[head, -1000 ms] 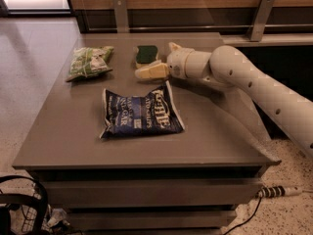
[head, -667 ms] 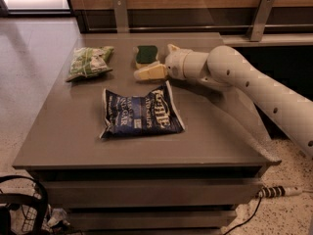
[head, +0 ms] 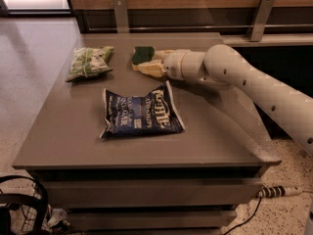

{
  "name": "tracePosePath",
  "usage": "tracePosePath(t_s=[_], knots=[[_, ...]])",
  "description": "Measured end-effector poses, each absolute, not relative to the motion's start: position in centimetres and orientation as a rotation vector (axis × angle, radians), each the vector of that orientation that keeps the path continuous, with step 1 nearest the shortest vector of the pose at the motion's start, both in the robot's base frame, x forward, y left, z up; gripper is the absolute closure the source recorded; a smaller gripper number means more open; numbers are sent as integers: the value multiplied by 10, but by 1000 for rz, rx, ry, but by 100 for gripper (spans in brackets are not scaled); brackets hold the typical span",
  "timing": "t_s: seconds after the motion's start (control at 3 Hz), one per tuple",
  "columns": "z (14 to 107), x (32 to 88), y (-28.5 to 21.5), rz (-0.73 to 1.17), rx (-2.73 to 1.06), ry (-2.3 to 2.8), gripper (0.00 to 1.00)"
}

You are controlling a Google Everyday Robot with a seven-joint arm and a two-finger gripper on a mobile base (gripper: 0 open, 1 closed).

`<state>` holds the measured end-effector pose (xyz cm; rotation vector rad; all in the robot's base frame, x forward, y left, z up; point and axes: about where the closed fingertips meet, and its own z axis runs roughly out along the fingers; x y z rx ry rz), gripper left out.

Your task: Pick sponge

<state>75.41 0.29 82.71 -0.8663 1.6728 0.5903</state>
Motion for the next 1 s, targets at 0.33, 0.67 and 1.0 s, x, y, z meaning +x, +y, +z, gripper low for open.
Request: tracePosePath(t_s=[0.33,0.67,1.0], knots=[[827,754,6,594,-870,1672,65],[826,753,9,598,-872,1671,88],[825,753,11,601,-875,1671,100]])
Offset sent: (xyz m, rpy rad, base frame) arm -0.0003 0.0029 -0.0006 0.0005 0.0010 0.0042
